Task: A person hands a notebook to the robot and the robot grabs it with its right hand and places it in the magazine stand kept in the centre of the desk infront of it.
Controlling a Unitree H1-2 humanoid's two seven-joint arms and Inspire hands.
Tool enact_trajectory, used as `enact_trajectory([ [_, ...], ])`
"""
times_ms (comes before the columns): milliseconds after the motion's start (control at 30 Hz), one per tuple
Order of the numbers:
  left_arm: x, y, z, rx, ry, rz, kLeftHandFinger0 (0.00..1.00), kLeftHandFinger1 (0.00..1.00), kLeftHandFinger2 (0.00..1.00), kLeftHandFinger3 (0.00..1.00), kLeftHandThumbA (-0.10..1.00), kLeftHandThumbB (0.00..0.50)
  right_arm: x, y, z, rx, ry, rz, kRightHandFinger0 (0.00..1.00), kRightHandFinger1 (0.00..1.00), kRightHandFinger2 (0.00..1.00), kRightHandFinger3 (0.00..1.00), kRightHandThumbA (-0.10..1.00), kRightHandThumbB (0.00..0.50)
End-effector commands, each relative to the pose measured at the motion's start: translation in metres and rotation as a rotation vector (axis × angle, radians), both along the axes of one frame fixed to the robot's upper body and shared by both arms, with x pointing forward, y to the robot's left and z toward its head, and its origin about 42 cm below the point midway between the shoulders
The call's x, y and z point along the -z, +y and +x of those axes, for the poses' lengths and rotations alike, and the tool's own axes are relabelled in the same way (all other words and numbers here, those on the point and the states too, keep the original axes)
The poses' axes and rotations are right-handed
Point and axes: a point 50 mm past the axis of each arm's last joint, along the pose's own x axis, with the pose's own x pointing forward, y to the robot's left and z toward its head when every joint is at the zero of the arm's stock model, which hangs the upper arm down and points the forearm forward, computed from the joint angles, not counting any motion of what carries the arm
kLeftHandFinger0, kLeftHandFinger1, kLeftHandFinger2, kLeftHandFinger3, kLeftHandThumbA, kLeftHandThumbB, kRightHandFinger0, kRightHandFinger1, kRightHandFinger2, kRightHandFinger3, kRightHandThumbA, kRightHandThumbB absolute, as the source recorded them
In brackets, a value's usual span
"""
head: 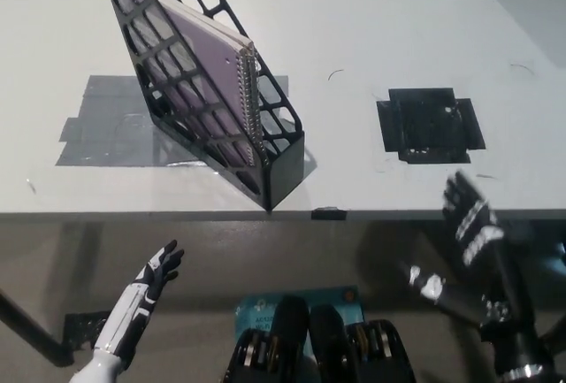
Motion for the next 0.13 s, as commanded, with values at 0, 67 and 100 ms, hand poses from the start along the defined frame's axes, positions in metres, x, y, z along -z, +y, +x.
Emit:
enact_trajectory([
  [0, -0.0076, 0.0051, 0.0036, -0.004, -0.049, -0.005, 1.0, 1.0, 1.0, 1.0, 1.0, 0.5, 0.001, 0.0029, 0.0043, -0.071, -0.053, -0.041, 1.0, 1.0, 1.0, 1.0, 0.97, 0.198],
  [67, -0.0063, 0.0039, 0.0011, -0.006, -0.047, -0.007, 1.0, 1.0, 1.0, 1.0, 1.0, 0.5, 0.0056, 0.0036, 0.005, -0.092, -0.046, -0.07, 1.0, 1.0, 1.0, 1.0, 0.97, 0.162],
  [100, -0.0063, 0.0039, 0.0011, -0.006, -0.047, -0.007, 1.0, 1.0, 1.0, 1.0, 1.0, 0.5, 0.0056, 0.0036, 0.005, -0.092, -0.046, -0.07, 1.0, 1.0, 1.0, 1.0, 0.97, 0.162],
])
